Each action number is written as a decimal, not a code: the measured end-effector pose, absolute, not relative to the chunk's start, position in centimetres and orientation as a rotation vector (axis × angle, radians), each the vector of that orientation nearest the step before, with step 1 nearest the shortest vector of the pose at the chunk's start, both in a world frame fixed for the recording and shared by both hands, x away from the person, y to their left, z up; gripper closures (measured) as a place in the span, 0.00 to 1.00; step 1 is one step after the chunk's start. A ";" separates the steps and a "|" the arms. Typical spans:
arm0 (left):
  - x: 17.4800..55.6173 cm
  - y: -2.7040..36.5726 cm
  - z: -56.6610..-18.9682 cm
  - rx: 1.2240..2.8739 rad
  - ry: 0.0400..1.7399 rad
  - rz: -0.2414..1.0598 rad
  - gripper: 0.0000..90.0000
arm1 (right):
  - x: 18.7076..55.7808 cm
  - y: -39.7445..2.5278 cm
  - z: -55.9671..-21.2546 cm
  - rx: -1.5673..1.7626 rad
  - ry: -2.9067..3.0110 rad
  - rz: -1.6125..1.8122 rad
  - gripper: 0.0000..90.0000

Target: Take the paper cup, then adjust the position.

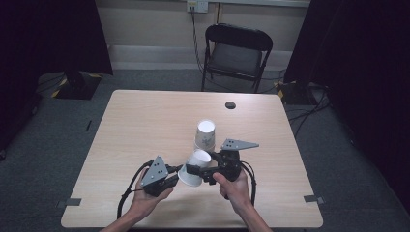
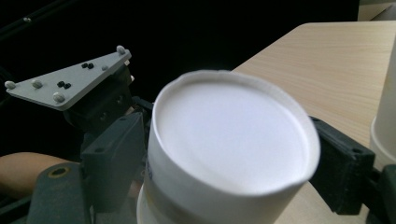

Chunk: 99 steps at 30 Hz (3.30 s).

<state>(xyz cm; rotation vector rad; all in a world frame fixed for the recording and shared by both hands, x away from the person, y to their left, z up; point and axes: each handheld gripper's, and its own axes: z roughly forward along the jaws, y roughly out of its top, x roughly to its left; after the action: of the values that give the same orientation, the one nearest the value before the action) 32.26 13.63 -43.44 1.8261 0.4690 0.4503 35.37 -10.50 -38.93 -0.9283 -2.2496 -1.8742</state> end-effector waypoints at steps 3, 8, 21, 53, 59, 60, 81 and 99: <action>32.4 13.7 -43.5 1.839 0.475 0.414 0.96 | 35.4 -10.8 -38.8 -0.935 -2.274 -1.886 0.21; 32.7 13.8 -43.7 1.846 0.520 0.349 0.96 | 35.4 -11.2 -38.6 -0.944 -2.323 -1.886 0.22; 34.0 14.6 -44.2 1.942 0.591 0.260 0.96 | 35.4 -11.7 -38.4 -0.945 -2.431 -1.870 0.27; 35.6 13.9 -45.7 2.141 0.625 0.121 0.96 | 33.9 -8.9 -38.5 -0.530 -2.834 -1.644 0.50; 35.6 13.7 -45.9 2.153 0.637 0.113 0.96 | 34.1 -7.9 -39.0 -0.444 -2.961 -1.538 0.42; 35.6 13.7 -45.9 2.154 0.635 0.109 0.96 | 34.2 -7.9 -38.9 -0.422 -2.969 -1.525 0.42; 35.9 14.2 -45.8 2.126 0.643 0.035 0.97 | 34.7 -7.6 -39.1 -0.112 -3.155 -1.369 0.44; 36.4 15.7 -45.4 2.023 0.687 0.004 0.98 | 34.3 -8.2 -39.7 -0.097 -3.174 -1.335 0.48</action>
<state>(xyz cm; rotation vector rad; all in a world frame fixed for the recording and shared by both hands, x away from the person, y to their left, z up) 36.37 15.69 -45.41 2.0226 0.6870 0.0039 34.35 -8.19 -39.73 -0.0971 -3.1740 -1.3345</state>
